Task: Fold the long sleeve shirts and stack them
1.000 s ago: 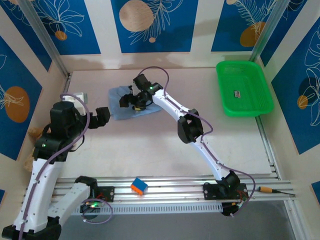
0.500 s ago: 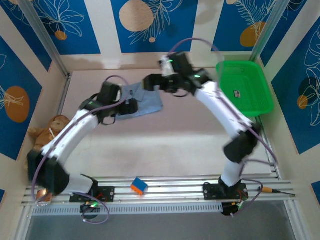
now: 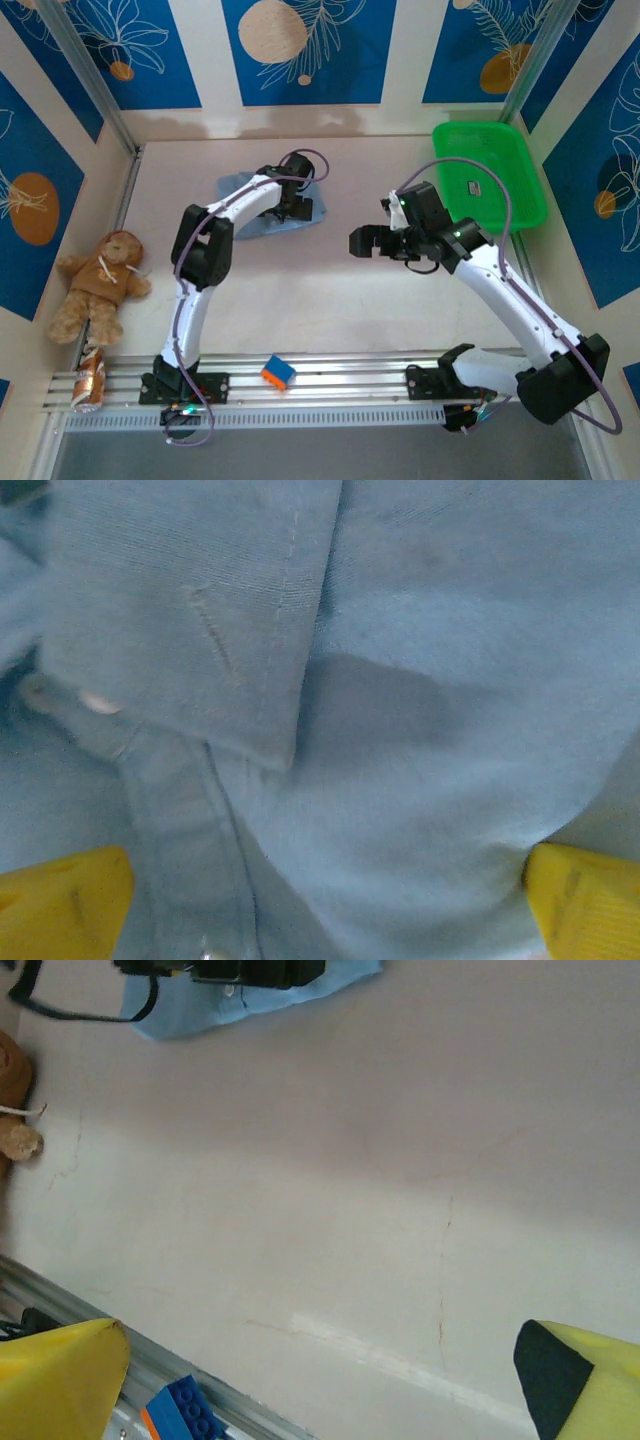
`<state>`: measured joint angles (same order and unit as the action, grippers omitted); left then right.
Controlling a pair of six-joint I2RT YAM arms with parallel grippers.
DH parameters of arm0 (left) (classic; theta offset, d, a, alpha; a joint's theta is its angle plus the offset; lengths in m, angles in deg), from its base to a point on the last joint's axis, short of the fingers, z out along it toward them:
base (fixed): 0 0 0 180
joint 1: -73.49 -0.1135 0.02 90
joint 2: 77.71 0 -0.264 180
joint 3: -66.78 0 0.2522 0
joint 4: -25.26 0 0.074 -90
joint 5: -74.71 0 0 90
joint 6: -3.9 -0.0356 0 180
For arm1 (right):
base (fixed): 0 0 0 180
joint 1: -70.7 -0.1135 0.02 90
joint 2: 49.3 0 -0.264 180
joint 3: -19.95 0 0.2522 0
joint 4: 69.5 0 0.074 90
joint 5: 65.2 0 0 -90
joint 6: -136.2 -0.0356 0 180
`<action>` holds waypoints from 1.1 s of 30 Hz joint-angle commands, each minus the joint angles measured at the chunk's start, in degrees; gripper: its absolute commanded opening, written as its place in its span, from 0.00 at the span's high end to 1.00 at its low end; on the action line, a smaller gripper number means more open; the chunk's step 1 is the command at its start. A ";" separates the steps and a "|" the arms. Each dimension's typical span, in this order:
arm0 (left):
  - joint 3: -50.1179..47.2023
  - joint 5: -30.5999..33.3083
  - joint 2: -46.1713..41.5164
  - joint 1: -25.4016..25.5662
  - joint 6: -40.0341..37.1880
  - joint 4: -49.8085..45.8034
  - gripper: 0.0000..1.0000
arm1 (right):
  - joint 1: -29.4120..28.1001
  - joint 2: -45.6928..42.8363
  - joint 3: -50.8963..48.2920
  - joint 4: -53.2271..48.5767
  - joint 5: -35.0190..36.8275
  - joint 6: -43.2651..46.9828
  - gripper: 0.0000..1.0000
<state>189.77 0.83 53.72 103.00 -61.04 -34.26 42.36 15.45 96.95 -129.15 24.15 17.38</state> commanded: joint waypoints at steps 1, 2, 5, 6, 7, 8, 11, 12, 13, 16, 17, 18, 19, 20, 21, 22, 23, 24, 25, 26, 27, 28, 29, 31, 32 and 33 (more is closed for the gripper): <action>3.63 2.99 3.59 -2.60 -1.15 -4.33 0.00 | 0.03 -2.99 -0.50 0.93 -3.63 0.71 0.00; 3.87 3.10 4.70 -3.47 -1.70 -4.70 0.00 | 0.02 -3.26 -0.40 0.73 -3.84 1.25 0.00; 1.86 2.95 5.77 -6.84 -4.02 -4.40 0.00 | 0.15 -3.79 0.21 -0.41 -4.07 3.00 0.00; 0.60 2.96 5.51 -8.13 -5.03 -3.90 0.00 | 0.33 -3.93 0.21 -0.56 -3.97 3.38 0.00; -0.66 3.04 5.01 -9.26 -6.20 -3.23 0.00 | 0.68 -3.93 0.21 -0.74 -4.00 3.54 0.00; -2.13 2.97 4.30 -10.36 -8.15 -2.14 0.00 | 1.07 -3.78 0.21 -0.87 -4.40 3.72 0.00; -3.66 -4.80 2.95 -13.96 -12.23 0.55 0.25 | 1.75 -3.33 0.36 -0.97 -4.80 3.83 0.00; -1.95 -4.12 3.07 -14.20 -12.64 -0.61 0.25 | 1.94 -3.02 0.50 -1.03 -4.75 3.82 0.00; 0.06 -2.96 3.41 -14.22 -13.65 -2.43 0.20 | 2.05 -2.69 0.83 -1.27 -4.88 3.85 0.00; 4.82 -1.96 4.20 -15.01 -19.15 -6.26 0.14 | 2.24 -2.19 2.10 -2.10 -5.24 4.35 0.00; 6.83 -1.64 5.02 -15.84 -20.15 -8.33 0.14 | 2.29 -2.35 2.27 -2.21 -5.25 4.61 0.00; 8.20 -1.40 5.72 -16.86 -21.00 -10.02 0.13 | 2.37 -2.35 2.56 -2.37 -5.31 5.05 0.00; 8.78 -1.29 5.84 -17.75 -21.75 -10.77 0.13 | 2.55 -2.35 2.79 -2.52 -5.51 5.40 0.00; 8.56 -1.35 5.76 -18.74 -22.66 -10.93 0.13 | 2.75 -2.35 2.93 -2.74 -5.80 5.79 0.00; 8.50 -1.47 5.72 -19.72 -23.44 -11.09 0.12 | 2.92 -2.35 3.19 -2.84 -6.23 6.17 0.00; 8.77 -1.54 5.83 -20.39 -24.12 -11.35 0.12 | 3.06 -2.35 3.29 -2.91 -6.47 6.38 0.00; 8.89 -1.58 6.03 -20.96 -25.04 -11.46 0.12 | 3.23 -2.35 3.46 -3.03 -6.65 6.55 0.00; 9.00 -1.28 6.32 -21.45 -25.83 -11.54 0.12 | 3.50 -2.35 3.60 -3.19 -7.06 6.66 0.00; 9.28 -1.19 6.68 -21.81 -26.52 -11.71 0.12 | 3.69 -2.35 3.64 -3.33 -7.51 6.68 0.00; 9.70 -0.97 7.24 -21.96 -27.40 -11.96 0.12 | 3.87 -2.35 3.75 -3.42 -7.87 6.77 0.00; 10.21 -0.40 7.91 -22.19 -28.05 -12.19 0.12 | 4.07 -2.44 3.95 -3.67 -8.27 6.93 0.00; 10.65 -0.06 8.60 -22.47 -28.26 -12.46 0.12 | 4.20 -2.48 4.06 -3.81 -8.32 6.92 0.00; 11.24 0.03 9.17 -22.95 -28.31 -12.45 0.12 | 4.34 -2.65 4.21 -4.17 -8.59 6.73 0.00; 12.74 -0.22 10.24 -24.08 -28.56 -12.49 0.12 | 4.49 -3.06 4.34 -4.35 -9.18 6.72 0.00; 13.95 -0.21 10.88 -24.47 -28.85 -12.66 0.12 | 4.52 -3.30 4.43 -4.57 -9.16 6.71 0.00; 15.16 -0.26 11.55 -24.81 -29.43 -12.92 0.12 | 4.63 -3.55 4.38 -4.84 -9.20 6.73 0.00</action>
<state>202.78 -1.29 61.13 79.84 -87.81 -44.05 46.60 13.27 99.40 -131.99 17.14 23.24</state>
